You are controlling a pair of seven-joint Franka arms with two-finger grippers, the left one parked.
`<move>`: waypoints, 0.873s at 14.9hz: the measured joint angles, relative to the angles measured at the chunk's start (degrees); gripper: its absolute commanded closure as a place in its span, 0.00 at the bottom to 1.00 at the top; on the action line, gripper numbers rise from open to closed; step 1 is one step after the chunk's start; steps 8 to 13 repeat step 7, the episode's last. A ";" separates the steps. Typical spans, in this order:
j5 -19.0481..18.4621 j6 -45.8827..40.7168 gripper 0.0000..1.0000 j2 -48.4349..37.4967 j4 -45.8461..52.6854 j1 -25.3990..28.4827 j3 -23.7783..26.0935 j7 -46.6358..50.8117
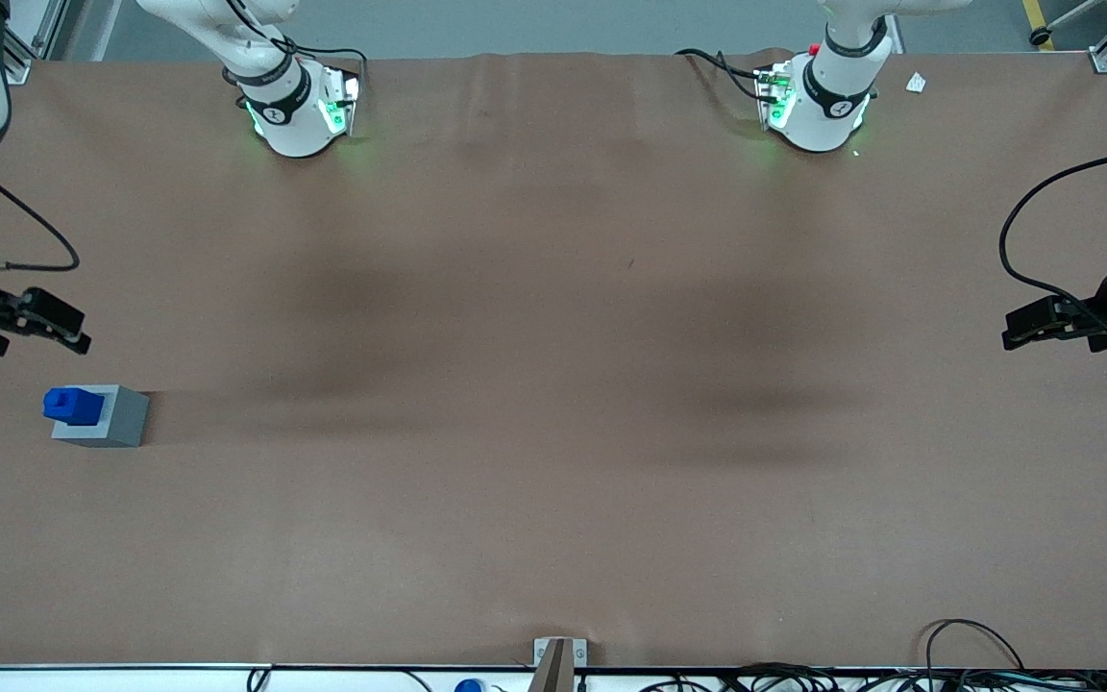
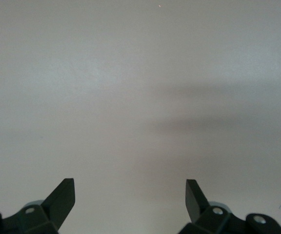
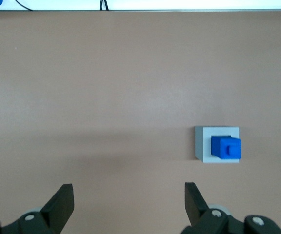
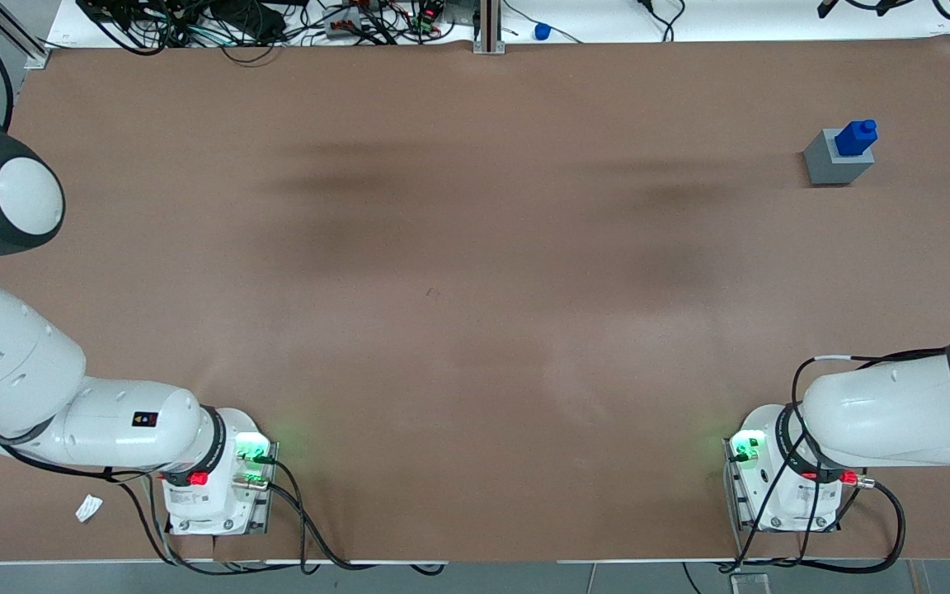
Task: Insert blue part into gray base with right arm
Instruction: 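Open the right gripper and raise it away from the block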
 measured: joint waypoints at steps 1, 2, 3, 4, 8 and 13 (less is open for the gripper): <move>0.00 -0.53 0.00 -1.79 -1.36 0.00 -0.01 0.19; 0.00 -1.12 0.00 -3.54 -2.60 0.00 -0.01 0.32; 0.00 -2.06 0.00 -5.05 -3.49 0.00 -0.01 0.40; 0.00 -2.82 0.00 -6.20 -4.00 0.00 -0.01 0.44; 0.00 -3.12 0.00 -7.37 -4.28 0.00 -0.03 0.44; 0.00 -3.12 0.00 -7.37 -4.28 0.00 -0.03 0.44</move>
